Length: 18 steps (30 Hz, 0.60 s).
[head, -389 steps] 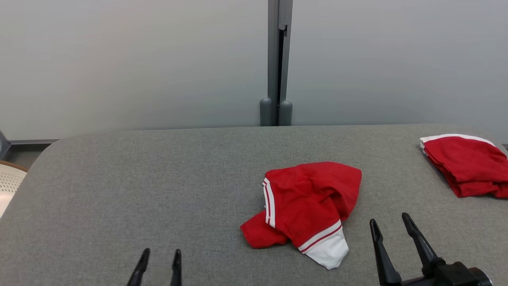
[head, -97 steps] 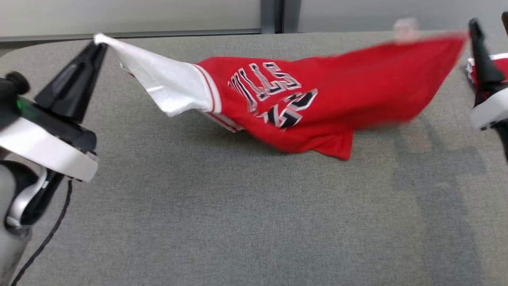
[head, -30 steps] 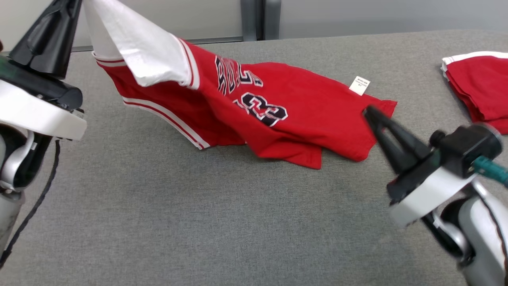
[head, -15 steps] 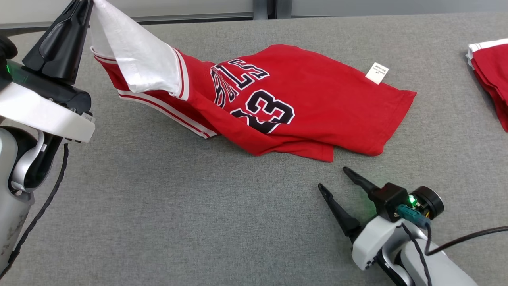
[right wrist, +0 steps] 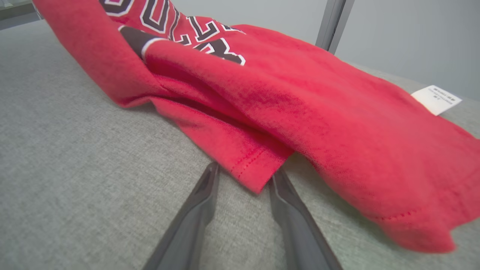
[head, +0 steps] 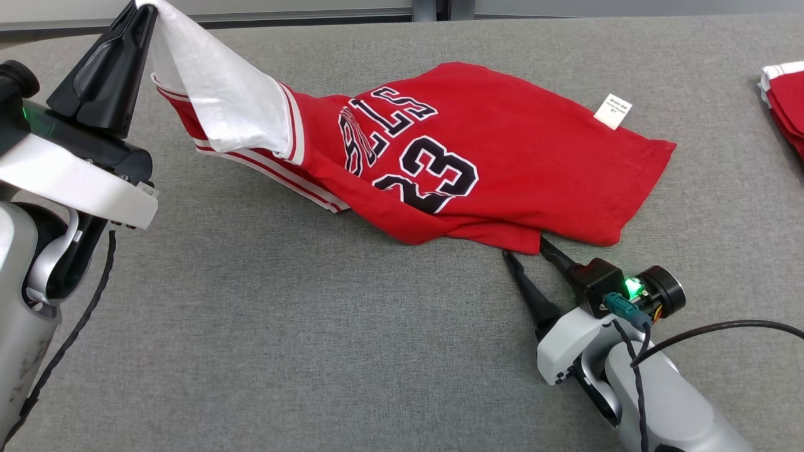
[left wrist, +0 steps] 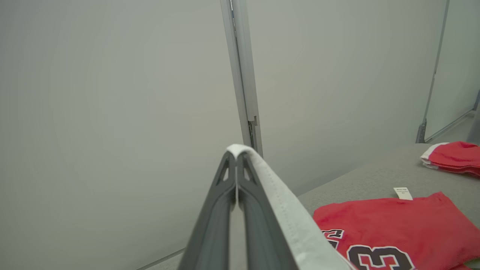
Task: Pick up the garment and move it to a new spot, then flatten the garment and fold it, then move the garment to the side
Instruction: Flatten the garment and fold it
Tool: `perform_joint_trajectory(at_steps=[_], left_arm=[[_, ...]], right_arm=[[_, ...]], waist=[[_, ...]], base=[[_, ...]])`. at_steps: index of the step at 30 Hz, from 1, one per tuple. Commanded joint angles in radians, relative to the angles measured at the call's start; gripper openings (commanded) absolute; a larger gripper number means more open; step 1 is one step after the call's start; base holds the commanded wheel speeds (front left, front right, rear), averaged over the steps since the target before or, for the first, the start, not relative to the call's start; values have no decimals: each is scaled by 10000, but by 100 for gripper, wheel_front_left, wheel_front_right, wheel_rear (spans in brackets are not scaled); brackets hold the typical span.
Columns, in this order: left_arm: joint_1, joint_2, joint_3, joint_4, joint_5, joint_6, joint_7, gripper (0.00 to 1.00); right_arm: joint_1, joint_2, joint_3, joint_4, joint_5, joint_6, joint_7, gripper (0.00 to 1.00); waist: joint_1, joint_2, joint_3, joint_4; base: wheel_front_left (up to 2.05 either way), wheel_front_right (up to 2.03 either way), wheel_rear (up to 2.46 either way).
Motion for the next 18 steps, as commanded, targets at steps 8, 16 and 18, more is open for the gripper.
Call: perform_joint_trajectory(at_steps=[8,16,18], left_arm=[[-71,32,-15,103,-89,-20,-144,0],[107,73,-26,215,-138,48,-221,0],[124,73,-21,218,-157,60,-230,0]], right_arm=[[-151,142,-61,-184,-479,-10,-72,0],[243,-48,-424,-1264,-904,-10,-75,0],[289,-64,-457,-1347,-946,-10,-75,0]], waist=[[0,0,2,42],[0,0,-133,-70],[0,0,-148,-84]], base=[[0,0,0],[0,0,0],[0,0,0]])
